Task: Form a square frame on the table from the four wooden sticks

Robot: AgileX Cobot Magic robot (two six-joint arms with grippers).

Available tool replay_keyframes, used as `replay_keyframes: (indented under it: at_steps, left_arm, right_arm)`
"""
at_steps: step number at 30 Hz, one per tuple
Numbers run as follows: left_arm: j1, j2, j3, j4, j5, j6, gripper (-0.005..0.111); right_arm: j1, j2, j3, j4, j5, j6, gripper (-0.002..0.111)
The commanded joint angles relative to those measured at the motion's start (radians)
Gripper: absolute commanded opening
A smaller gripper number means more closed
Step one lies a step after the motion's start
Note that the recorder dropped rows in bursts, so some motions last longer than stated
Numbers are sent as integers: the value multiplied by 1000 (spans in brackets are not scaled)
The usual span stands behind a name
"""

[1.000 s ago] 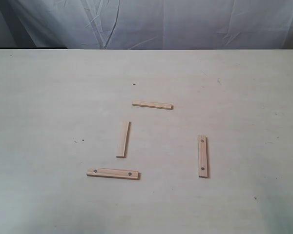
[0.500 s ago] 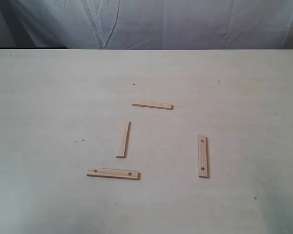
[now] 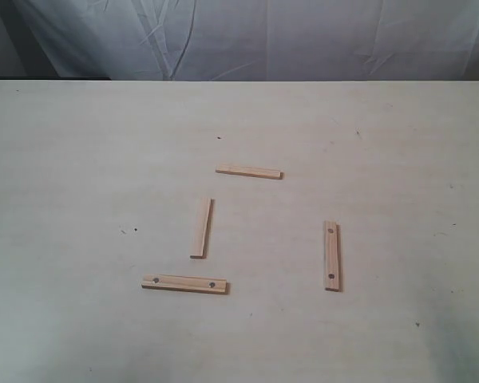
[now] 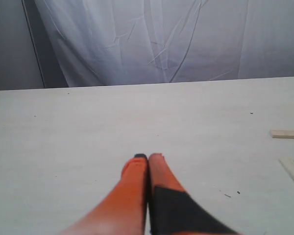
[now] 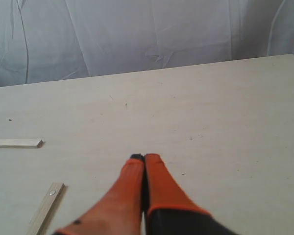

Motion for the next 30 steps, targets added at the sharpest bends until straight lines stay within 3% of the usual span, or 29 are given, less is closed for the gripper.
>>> replay_keyframes:
  at_steps: [1, 11, 19, 30]
  left_arm:
    - [-7, -5, 5, 3, -8, -3, 0]
    - [-29, -5, 5, 30, -8, -3, 0]
    - [-29, -5, 5, 62, -360, -3, 0]
    - [-29, -5, 5, 9, -394, -41, 0]
  right_arm:
    - [-6, -7, 2, 1, -7, -1, -1]
    - [-6, -7, 2, 1, -7, -1, -1]
    - [-6, -7, 2, 1, -7, -1, -1]
    - [-6, -7, 2, 1, -7, -1, -1]
